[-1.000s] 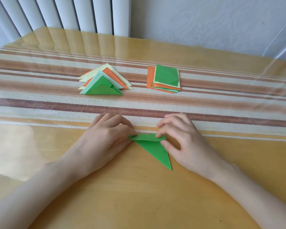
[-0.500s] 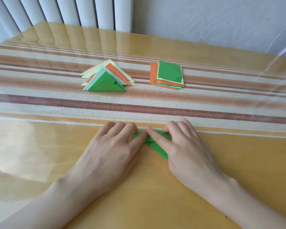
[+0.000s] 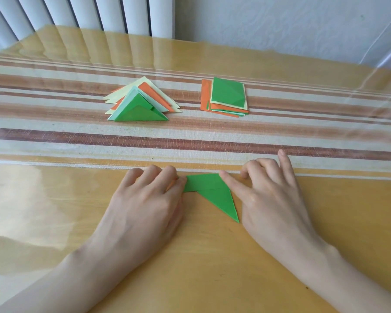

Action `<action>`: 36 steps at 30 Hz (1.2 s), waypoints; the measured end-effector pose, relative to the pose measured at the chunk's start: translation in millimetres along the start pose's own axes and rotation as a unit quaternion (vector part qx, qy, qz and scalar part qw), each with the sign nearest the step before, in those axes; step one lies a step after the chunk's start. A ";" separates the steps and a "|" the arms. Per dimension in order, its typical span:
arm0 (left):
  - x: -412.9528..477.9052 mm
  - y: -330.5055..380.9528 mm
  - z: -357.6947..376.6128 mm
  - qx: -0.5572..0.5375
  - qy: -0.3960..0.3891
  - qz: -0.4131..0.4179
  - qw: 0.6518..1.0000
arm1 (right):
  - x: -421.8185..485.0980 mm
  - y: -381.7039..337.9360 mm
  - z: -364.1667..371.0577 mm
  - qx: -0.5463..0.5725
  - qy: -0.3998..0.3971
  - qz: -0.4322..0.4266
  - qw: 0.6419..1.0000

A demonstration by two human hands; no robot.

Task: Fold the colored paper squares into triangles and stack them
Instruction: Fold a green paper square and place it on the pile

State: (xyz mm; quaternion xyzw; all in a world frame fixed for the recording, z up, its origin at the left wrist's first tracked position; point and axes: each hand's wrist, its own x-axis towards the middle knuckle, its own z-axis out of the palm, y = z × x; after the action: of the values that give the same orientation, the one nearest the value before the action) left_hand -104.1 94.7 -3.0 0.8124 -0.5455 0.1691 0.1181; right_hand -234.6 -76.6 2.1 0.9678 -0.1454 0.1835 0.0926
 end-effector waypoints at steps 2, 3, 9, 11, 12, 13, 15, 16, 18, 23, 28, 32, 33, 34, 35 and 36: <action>-0.4 1.4 1.4 0.009 -0.001 -0.006 1.000 | -0.6 0.1 0.5 -0.004 0.003 0.009 1.000; -0.6 1.8 1.7 0.011 -0.003 -0.011 1.000 | -0.5 -0.7 1.1 -0.007 0.006 0.010 1.000; 4.3 -0.3 -1.2 -0.030 -0.060 -0.015 0.998 | -1.2 -2.4 5.9 -0.008 0.013 -0.005 1.000; 6.7 -1.4 -1.5 -0.029 -0.071 -0.008 0.997 | -0.6 -1.0 5.8 -0.002 0.020 -0.006 1.000; 6.8 -1.3 -1.9 -0.026 -0.072 -0.011 0.997 | -0.4 -0.9 5.7 0.000 0.021 -0.008 1.000; 6.4 -1.2 -2.6 -0.022 -0.068 -0.014 0.997 | -0.3 -1.0 5.8 0.003 0.021 -0.008 1.000; 4.2 -1.2 -3.7 -0.010 -0.056 -0.018 0.998 | -0.6 -1.3 5.8 0.002 0.021 -0.009 1.000; 3.0 -1.3 -4.4 -0.003 -0.050 -0.019 0.999 | -0.8 -1.2 5.8 0.001 0.020 -0.010 1.000; 0.8 -1.8 -5.5 0.012 -0.043 -0.020 0.999 | -1.2 -0.5 5.8 0.000 0.020 -0.011 1.000; -6.4 -4.7 -9.4 0.037 -0.033 -0.038 0.998 | -1.6 -1.0 5.7 -0.001 0.025 -0.008 1.000; -11.4 -7.1 -7.8 -0.042 -0.043 -0.077 0.995 | 2.4 2.1 9.0 0.097 0.009 -0.004 0.995; -3.5 -25.2 -3.0 -0.225 -0.071 -0.082 0.968 | 12.6 12.8 4.6 0.335 -0.002 0.065 0.940; 0.4 -29.8 -1.6 -0.249 -0.087 -0.068 0.962 | 14.6 13.8 2.5 0.362 -0.009 0.060 0.930; 4.5 -32.8 -0.4 -0.263 -0.100 -0.056 0.958 | 16.2 13.6 1.4 0.365 -0.022 0.039 0.930; 9.1 -33.8 0.5 -0.266 -0.106 -0.050 0.957 | 17.6 12.3 2.0 0.352 -0.036 0.011 0.935; 13.2 -34.4 1.8 -0.266 -0.105 -0.048 0.957 | 19.2 10.2 3.9 0.330 -0.051 -0.014 0.942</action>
State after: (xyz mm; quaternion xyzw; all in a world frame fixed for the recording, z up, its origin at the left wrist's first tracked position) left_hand -67.4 95.8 0.4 0.7899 -0.5407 -0.0739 0.2797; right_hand -219.5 -91.8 7.1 0.9541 -0.0673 0.1702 -0.2370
